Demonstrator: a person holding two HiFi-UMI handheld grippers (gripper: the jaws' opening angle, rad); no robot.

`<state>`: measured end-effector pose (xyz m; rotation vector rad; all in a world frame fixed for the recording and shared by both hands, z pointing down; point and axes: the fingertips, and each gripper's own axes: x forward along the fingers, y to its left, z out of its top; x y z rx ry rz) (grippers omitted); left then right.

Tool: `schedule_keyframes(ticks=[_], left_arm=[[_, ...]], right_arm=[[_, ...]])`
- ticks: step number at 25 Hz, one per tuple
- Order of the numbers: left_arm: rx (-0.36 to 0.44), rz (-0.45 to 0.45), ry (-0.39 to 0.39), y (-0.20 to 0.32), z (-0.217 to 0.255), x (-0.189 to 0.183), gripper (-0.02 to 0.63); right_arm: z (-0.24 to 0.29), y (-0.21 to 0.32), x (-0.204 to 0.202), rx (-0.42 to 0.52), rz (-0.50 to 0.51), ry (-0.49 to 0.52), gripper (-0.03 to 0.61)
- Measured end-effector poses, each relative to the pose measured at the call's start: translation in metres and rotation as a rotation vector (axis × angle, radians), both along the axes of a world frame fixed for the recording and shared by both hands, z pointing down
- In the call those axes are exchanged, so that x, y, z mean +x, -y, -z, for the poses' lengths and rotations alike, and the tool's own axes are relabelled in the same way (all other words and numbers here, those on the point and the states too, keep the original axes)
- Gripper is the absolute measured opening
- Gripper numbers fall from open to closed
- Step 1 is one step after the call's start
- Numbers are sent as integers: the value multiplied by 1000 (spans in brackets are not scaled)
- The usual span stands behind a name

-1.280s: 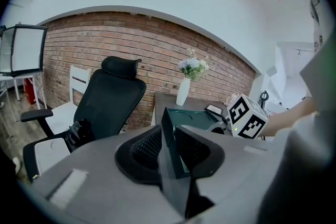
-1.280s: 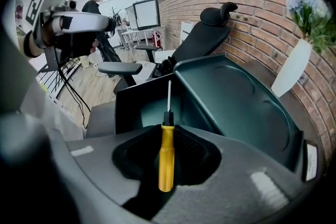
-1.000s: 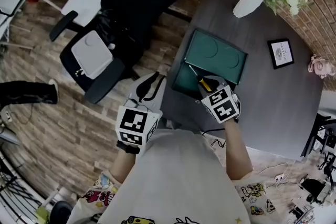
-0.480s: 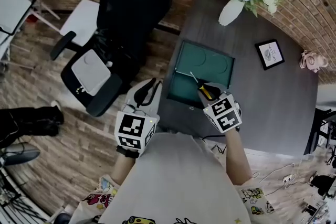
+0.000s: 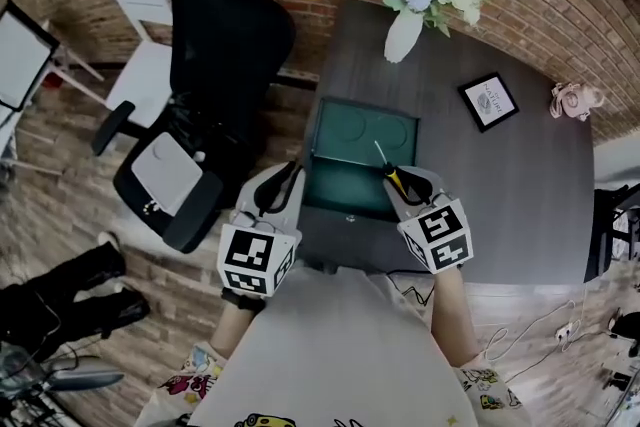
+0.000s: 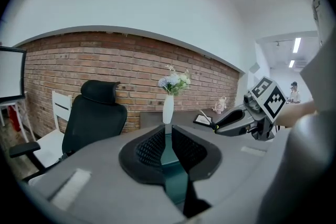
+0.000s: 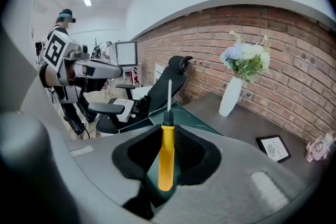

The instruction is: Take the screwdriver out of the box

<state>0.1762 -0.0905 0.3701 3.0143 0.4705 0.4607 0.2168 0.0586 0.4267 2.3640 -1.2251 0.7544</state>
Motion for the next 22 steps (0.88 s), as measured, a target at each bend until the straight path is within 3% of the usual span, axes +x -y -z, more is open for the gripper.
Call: schedule_keyframes(ticks=[12,22], left_arm=[[-47,-75,-51,-46,27,5,20],[-43,-49,-76,-57,30,1,-2]], right_arm=[[63,-59,2,251,-167,-146,81],[88,-85,-8,380,-214,-235,81]])
